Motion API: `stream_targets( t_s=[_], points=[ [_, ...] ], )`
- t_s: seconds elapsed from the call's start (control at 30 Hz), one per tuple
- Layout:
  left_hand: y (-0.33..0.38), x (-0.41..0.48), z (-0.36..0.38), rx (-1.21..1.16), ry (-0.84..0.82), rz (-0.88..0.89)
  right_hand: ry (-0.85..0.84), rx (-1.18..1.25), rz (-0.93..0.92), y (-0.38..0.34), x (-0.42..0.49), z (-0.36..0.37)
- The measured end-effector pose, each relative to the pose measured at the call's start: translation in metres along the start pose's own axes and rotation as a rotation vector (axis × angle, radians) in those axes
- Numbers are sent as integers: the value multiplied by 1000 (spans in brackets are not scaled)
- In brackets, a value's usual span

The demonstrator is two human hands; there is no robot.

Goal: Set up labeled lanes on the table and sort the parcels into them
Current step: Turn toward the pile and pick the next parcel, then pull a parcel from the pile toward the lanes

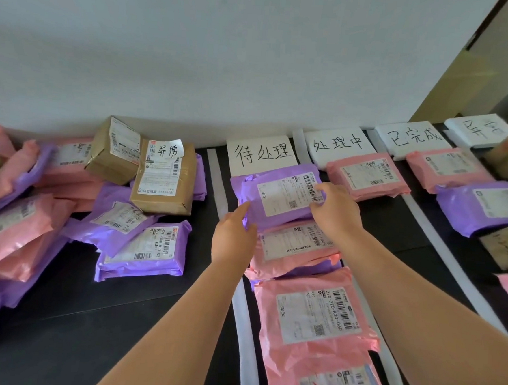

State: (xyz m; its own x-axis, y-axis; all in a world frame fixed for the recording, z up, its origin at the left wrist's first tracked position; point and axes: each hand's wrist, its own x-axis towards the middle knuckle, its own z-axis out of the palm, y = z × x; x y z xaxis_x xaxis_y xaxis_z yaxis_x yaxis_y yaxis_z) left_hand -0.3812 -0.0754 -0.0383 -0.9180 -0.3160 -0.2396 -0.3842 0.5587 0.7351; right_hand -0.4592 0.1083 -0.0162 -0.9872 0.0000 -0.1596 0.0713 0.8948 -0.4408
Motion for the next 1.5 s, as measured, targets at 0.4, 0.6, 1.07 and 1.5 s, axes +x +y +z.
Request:
stream_targets(
  t_s=[0.4,0.6,1.07,1.5],
  points=[
    [20,-64,-42,53,53,82,47,21,-119,-25,-66,-30],
    [16,-121,-77,89,125,82,-2,-6,-301,-54,-120,-38],
    [-82,-194,-172,38,263,-102,-95,-13,-546,-162,-234,4],
    [-239,-184,-328,-2,360,-280,-241,-11,-562,-338,-282,138]
  ],
)
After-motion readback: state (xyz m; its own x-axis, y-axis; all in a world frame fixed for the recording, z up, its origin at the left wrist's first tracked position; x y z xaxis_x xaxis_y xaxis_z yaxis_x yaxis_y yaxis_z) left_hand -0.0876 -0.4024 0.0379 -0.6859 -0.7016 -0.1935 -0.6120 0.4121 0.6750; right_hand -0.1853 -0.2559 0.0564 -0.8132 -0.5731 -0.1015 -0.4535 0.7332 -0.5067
